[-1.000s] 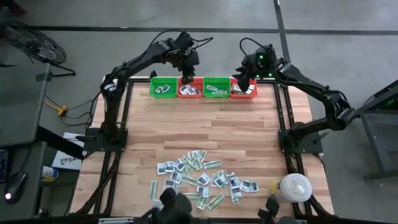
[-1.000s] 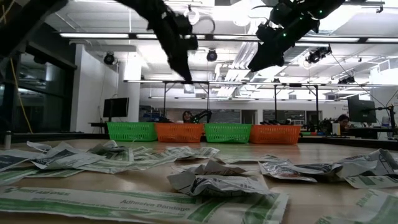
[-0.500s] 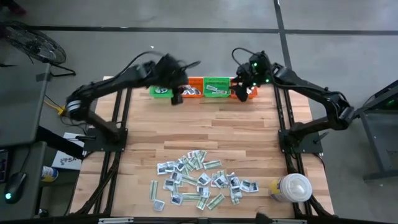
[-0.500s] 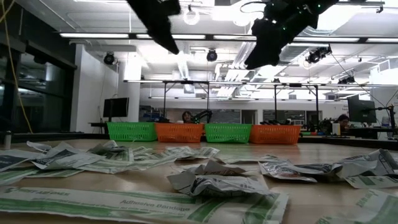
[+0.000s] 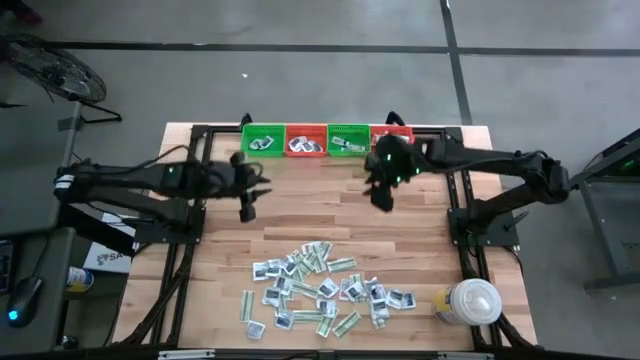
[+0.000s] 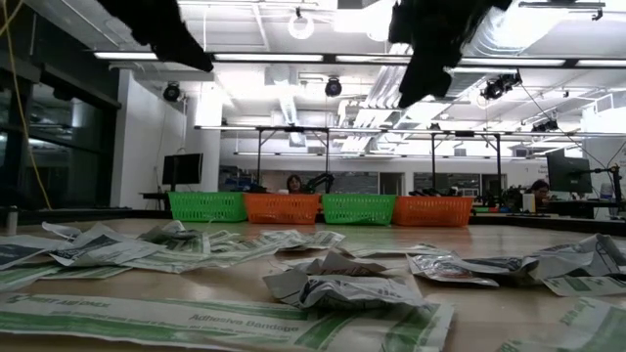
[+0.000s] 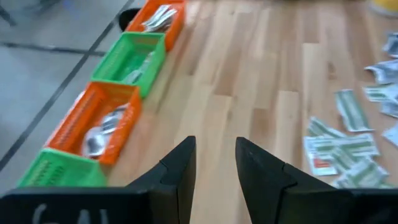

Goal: Pick & Place First Aid Supplies
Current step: Put the green bandage pack in the right orange bin

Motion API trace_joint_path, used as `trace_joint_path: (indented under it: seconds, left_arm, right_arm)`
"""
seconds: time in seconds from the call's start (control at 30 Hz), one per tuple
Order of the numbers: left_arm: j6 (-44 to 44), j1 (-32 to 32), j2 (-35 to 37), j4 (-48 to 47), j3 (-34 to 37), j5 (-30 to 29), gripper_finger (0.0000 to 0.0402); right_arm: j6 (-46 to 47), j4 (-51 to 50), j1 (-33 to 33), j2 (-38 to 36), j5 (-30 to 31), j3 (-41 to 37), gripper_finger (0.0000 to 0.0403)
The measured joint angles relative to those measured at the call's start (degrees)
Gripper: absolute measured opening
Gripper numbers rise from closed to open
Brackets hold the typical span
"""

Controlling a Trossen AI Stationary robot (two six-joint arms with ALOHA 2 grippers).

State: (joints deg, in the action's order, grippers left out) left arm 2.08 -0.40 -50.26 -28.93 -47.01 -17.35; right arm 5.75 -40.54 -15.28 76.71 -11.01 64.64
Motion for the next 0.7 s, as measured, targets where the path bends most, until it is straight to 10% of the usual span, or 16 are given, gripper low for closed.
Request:
trace_joint_path:
  seconds: [0.33,0.7]
  left_arm:
    - [1.21,-10.93,-0.44,5.34,5.54,-3.71,0.011]
    - [0.74,-16.22,-0.42,4.79,5.52,-6.02,0.011]
  right_arm:
    - [7.22,0.82,19.57,5.13,12.82,0.0,0.0177]
    - [10.25,9.16,25.94,19.64,8.47,0.0,0.0177]
